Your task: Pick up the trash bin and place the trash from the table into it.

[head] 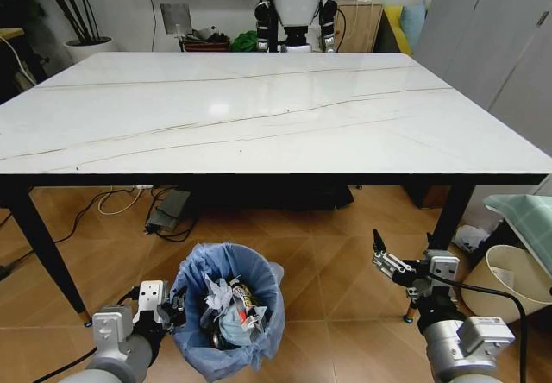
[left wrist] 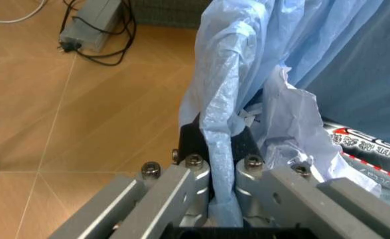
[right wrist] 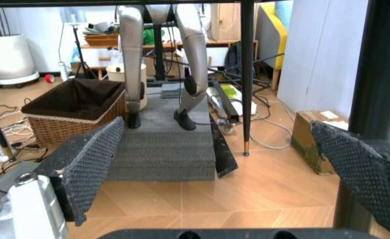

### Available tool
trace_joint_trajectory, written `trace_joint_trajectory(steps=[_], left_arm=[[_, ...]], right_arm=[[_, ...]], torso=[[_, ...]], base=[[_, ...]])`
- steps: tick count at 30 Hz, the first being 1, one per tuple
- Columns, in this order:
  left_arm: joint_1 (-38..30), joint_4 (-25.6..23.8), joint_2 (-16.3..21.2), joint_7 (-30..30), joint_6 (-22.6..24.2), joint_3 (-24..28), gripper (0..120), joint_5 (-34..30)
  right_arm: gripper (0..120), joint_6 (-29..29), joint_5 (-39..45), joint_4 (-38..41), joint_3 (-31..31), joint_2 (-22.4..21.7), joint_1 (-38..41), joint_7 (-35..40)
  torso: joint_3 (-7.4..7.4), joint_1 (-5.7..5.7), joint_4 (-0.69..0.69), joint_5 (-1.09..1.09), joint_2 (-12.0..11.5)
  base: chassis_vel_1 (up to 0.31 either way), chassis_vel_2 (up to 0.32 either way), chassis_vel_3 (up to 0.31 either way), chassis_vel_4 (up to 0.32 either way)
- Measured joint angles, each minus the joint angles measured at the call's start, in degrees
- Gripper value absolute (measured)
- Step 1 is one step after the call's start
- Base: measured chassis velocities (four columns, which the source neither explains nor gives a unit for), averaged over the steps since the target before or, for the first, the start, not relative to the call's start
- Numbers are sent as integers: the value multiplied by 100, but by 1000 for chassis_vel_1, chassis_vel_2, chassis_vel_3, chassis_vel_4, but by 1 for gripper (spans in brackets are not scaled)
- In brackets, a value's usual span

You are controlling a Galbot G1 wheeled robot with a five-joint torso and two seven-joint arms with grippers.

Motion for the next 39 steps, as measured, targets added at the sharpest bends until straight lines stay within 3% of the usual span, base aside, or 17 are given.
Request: trace_joint_trajectory(steps=[39], left_arm=[[197,0,-326,-227,0,-216,0,-251]], right_arm=[[100,112,-206,0,-182,127,43,1]], torso=[[-636,-251,0,0,-888]], base=[[0,0,0,0]])
